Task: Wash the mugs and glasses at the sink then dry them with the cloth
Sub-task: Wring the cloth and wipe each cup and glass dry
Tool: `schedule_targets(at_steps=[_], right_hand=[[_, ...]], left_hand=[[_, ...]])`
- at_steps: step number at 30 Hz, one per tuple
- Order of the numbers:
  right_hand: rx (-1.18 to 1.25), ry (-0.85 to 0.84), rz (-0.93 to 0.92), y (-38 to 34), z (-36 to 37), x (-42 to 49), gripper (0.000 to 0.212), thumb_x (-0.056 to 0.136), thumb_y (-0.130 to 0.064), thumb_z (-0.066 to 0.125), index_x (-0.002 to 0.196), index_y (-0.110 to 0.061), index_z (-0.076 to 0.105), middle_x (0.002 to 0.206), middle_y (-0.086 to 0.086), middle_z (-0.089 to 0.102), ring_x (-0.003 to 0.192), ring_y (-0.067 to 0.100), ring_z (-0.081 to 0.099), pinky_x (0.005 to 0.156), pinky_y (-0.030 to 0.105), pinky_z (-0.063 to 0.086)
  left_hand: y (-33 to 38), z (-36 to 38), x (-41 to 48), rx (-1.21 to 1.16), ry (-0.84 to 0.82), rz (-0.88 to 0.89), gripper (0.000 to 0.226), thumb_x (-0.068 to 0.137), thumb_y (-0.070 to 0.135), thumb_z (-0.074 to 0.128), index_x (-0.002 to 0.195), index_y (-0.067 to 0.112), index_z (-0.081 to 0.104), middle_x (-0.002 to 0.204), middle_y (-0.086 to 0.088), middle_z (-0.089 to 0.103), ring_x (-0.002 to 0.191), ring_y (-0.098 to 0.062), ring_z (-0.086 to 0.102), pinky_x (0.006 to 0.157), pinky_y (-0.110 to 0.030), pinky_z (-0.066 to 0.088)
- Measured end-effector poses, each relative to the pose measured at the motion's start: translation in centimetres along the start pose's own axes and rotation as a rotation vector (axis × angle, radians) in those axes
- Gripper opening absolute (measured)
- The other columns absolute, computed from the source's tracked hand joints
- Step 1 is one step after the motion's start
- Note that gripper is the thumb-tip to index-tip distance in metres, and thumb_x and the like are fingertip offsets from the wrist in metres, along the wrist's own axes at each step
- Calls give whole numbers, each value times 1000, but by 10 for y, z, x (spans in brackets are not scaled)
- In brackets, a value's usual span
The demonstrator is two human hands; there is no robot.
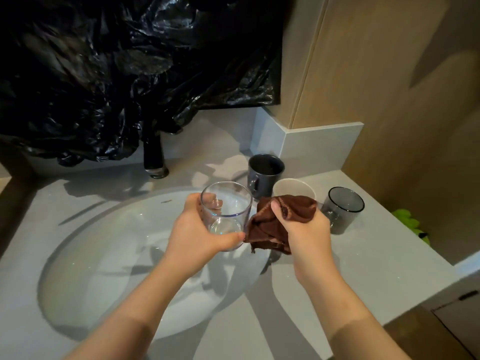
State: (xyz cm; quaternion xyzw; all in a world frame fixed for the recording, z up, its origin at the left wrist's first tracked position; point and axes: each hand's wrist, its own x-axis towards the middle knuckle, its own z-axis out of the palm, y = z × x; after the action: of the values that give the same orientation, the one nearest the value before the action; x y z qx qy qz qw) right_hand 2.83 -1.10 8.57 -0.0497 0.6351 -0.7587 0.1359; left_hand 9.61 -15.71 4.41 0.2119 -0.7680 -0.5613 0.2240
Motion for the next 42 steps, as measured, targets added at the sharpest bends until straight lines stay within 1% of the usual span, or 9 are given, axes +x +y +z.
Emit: schedule_targets(at_steps=[2, 7, 11, 16, 21, 27, 32, 38, 42], right_hand=[[5, 55, -12, -1, -19, -1, 15, 83, 0, 66, 74, -12, 63, 50, -3, 66, 43, 12, 64, 38, 22, 49], [-65, 185, -48, -3, -73, 9, 14, 81, -8, 71, 76, -19, 64, 76, 3, 70, 73, 25, 69, 63, 33, 58], [-107, 221, -67, -14, -125, 26, 14, 81, -12, 72, 81, -21, 61, 86, 6, 69, 76, 22, 67, 53, 24, 54], [-106, 265, -87, -26, -191, 52, 16, 81, -10, 72, 82, -23, 62, 88, 0, 68, 88, 25, 66, 82, 40, 54], [-186, 320, -130, -32, -243, 76, 16, 83, -15, 70, 78, -26, 60, 83, -5, 64, 83, 19, 64, 68, 28, 52], [-259, 384, -101, -22, -285, 88, 7, 82, -14, 68, 82, -20, 70, 87, 6, 71, 86, 30, 68, 78, 47, 57], [-144, 357, -108, -20, -298, 77, 22, 86, 0, 61, 73, -18, 64, 63, -9, 65, 52, 1, 63, 45, 17, 49], [-196, 323, -116, -3, -290, 76, 20, 84, -5, 66, 74, -22, 66, 78, 0, 68, 83, 24, 66, 75, 37, 57], [-178, 298, -159, -8, -281, 71, 26, 84, -1, 65, 70, -23, 62, 71, -8, 64, 68, 5, 60, 53, 11, 50]], left_hand=[[4, 15, -5, 12, -53, 7, 73, 33, 46, 80, 96, 38, 44, 104, 19, 57, 96, -3, 59, 75, -16, 46], [9, 63, -13, -8, -107, -6, 72, 32, 44, 80, 94, 36, 44, 102, 17, 55, 95, -5, 59, 73, -16, 44], [20, 112, -20, -23, -104, -28, 71, 34, 38, 80, 95, 35, 44, 100, 16, 57, 93, -2, 59, 72, -15, 44], [29, 173, -21, -43, -105, -38, 75, 30, 47, 76, 96, 38, 43, 108, 11, 58, 99, -6, 60, 83, -19, 46], [43, 239, -25, 1, -198, -45, 74, 38, 38, 78, 105, 31, 45, 103, 16, 57, 91, 1, 57, 68, -2, 41], [51, 316, -20, 28, -224, -96, 75, 45, 33, 78, 112, 26, 44, 113, 4, 53, 104, -15, 55, 83, -25, 46], [40, 329, -12, 147, -158, -61, 84, 54, 21, 87, 128, 16, 47, 122, 2, 52, 112, -16, 52, 92, -28, 45], [30, 318, -17, 288, -81, -50, 88, 41, 48, 76, 122, 25, 51, 117, 5, 56, 105, -17, 57, 85, -41, 54], [31, 314, -16, 347, -95, -66, 88, 43, 56, 70, 123, 26, 51, 118, 6, 58, 107, -17, 58, 85, -41, 53]])
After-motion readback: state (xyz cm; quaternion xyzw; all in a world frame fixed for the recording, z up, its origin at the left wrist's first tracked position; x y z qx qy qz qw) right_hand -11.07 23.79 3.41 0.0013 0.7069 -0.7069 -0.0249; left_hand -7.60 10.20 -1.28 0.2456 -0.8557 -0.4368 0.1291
